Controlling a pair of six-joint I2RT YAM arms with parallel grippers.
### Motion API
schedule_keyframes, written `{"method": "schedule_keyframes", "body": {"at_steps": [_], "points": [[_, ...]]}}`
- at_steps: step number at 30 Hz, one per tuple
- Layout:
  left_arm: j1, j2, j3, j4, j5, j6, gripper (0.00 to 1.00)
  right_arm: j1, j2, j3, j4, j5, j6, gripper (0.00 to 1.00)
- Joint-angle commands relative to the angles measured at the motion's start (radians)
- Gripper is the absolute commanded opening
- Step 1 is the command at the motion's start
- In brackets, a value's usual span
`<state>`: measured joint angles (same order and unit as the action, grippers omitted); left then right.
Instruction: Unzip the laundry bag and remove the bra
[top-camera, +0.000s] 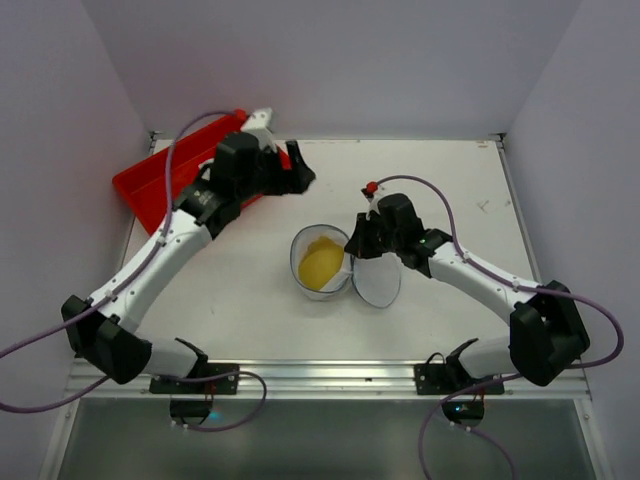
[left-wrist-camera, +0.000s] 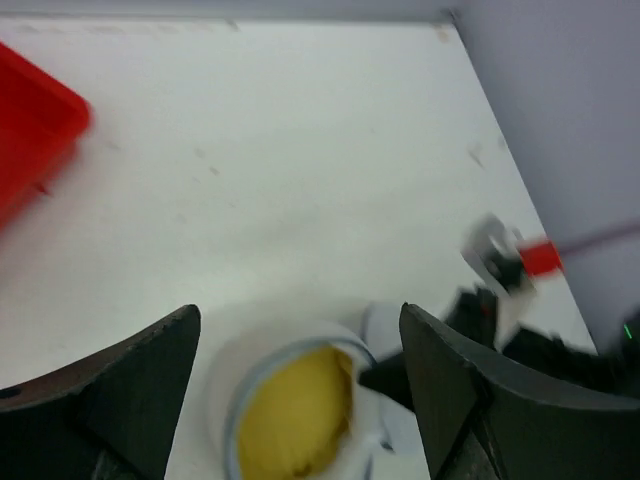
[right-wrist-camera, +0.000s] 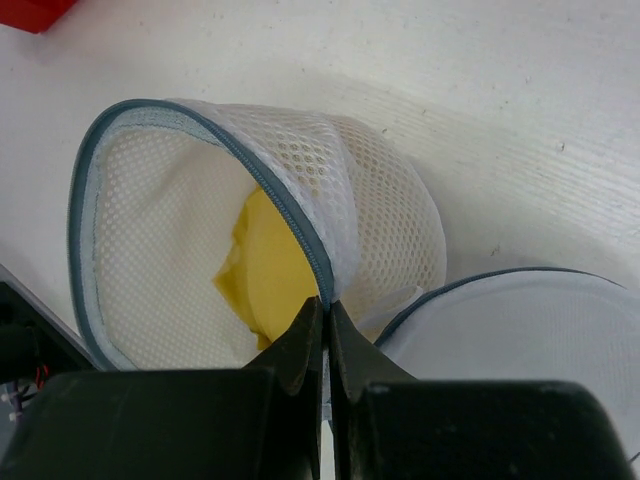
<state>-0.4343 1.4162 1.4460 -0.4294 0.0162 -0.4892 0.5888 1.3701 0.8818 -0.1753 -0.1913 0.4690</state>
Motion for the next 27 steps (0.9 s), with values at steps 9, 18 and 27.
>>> {"method": "schedule_keyframes", "body": {"at_steps": [9, 18, 27], "points": [[-0.414, 0.009, -0.298, 0.001, -0.048, -0.179, 0.68, 0.003, -0.003, 0.026, 0.020, 0.026, -0.020, 0.00], [-0.416, 0.176, -0.334, 0.037, -0.122, -0.204, 0.68, 0.002, -0.028, -0.033, 0.048, 0.015, -0.006, 0.00], [-0.397, 0.369, -0.289, 0.081, -0.150, -0.213, 0.84, 0.002, -0.022, -0.069, 0.076, -0.016, 0.000, 0.00]]}}
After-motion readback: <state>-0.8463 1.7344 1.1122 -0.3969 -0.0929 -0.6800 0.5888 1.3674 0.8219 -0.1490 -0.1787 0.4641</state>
